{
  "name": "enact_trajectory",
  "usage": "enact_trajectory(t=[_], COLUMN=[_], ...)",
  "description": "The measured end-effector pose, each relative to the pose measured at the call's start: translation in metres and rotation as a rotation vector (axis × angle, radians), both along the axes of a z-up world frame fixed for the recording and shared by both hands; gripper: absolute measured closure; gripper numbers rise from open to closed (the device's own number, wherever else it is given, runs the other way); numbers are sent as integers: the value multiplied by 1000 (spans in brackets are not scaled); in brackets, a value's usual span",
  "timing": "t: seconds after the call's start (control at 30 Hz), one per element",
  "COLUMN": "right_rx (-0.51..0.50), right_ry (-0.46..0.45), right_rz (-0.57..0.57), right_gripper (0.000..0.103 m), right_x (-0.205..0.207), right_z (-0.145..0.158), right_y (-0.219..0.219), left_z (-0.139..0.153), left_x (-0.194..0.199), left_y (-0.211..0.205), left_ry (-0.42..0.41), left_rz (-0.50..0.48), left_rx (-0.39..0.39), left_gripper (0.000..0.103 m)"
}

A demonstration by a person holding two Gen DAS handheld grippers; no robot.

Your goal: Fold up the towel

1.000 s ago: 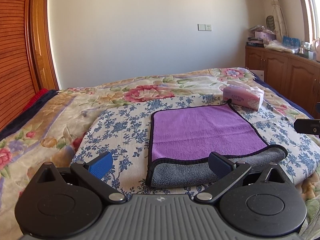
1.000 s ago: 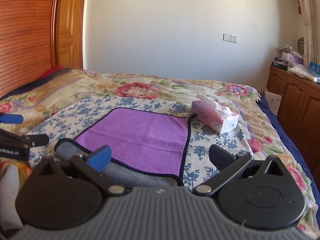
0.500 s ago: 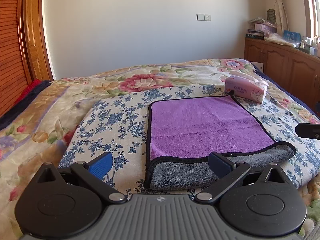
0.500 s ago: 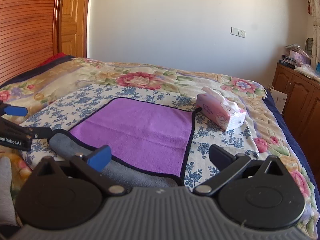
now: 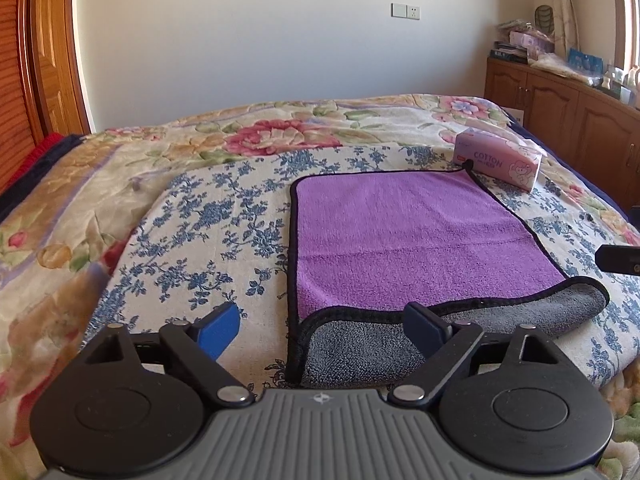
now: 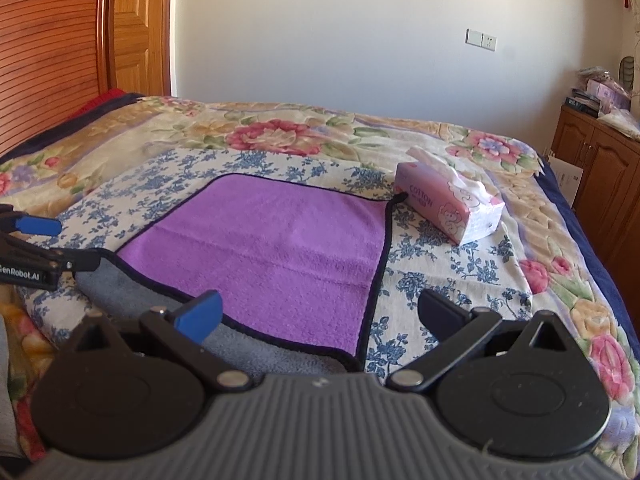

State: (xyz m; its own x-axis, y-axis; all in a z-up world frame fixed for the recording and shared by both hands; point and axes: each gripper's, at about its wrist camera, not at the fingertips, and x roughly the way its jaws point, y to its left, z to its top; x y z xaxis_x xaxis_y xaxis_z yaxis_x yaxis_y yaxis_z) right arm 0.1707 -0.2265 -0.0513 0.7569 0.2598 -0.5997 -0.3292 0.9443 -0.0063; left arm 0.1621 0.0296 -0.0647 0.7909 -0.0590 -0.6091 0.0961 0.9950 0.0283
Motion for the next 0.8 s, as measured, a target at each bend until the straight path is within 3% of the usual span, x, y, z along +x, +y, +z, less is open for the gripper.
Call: enact_trajectory(t=[0.23, 0.5, 0.8], right_rx=[-7, -8, 15], right_ry=[43, 100, 177], right_rz=[11, 23, 12], right_gripper=[0, 0, 0], right_x=[11, 19, 25], right_z=[-9, -17, -26], right_y=[1, 0, -6], left_z=[-8, -13, -19], left_x=[12, 21, 25], left_y=[6, 11, 12], left_ry=[38, 60, 102], left_rz=[4, 1, -5], left_rx=[-23, -36, -51], left_gripper=[19, 38, 47])
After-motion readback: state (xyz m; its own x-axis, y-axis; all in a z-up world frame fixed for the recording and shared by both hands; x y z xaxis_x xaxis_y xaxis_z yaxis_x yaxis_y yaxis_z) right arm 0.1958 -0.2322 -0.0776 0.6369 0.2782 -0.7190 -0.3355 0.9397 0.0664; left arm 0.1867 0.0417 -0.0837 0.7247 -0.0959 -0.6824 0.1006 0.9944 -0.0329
